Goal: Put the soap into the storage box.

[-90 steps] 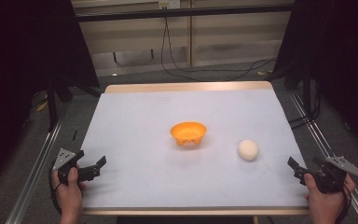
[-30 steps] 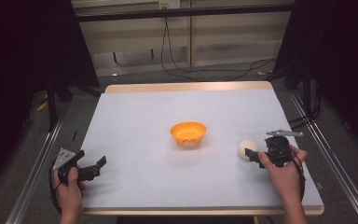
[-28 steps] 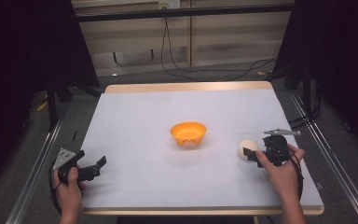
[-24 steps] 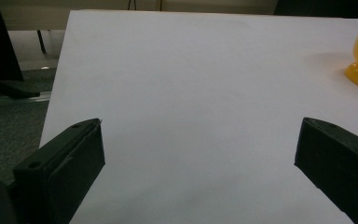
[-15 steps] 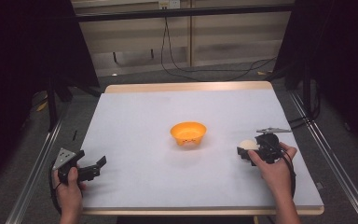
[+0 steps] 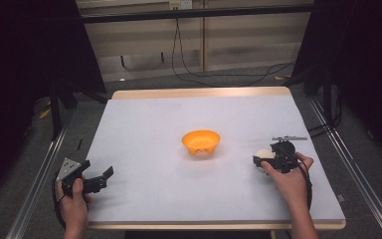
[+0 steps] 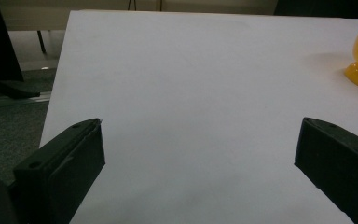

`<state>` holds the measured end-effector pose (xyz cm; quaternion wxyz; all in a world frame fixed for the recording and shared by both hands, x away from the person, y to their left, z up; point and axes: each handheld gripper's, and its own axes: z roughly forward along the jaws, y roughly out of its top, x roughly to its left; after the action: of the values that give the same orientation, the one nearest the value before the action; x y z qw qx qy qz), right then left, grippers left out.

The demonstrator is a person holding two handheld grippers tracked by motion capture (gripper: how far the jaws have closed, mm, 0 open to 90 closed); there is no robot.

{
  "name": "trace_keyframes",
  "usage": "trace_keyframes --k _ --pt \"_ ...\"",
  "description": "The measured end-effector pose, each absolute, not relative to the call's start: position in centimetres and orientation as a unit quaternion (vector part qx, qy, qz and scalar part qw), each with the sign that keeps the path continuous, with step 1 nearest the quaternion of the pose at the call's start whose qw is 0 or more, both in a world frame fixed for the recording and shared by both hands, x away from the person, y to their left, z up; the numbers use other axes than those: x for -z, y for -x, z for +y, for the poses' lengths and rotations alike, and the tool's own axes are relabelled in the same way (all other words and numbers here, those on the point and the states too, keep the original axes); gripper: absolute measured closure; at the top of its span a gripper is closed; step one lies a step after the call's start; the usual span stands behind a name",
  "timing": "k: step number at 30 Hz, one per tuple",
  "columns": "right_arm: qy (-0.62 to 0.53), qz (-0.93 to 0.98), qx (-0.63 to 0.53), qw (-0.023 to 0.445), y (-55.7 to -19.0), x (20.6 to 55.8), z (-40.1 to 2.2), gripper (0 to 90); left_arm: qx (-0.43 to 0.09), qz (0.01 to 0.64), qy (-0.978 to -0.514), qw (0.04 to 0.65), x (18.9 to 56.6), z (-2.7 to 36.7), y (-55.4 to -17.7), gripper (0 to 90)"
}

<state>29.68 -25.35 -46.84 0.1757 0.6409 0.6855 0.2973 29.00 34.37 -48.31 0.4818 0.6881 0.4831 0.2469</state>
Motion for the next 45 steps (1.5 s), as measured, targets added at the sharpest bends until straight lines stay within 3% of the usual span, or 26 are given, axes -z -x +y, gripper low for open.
trace_keyframes --k 11,45 --pt "-0.650 0.680 -0.291 0.175 -29.8 47.3 -25.0 23.0 -0.246 0.484 -0.687 0.483 48.3 34.4 -29.0 1.3" --pt "-0.640 0.684 -0.293 0.191 -29.7 46.2 -24.4 23.8 -0.245 0.484 -0.687 0.484 48.3 34.4 -29.0 1.2"
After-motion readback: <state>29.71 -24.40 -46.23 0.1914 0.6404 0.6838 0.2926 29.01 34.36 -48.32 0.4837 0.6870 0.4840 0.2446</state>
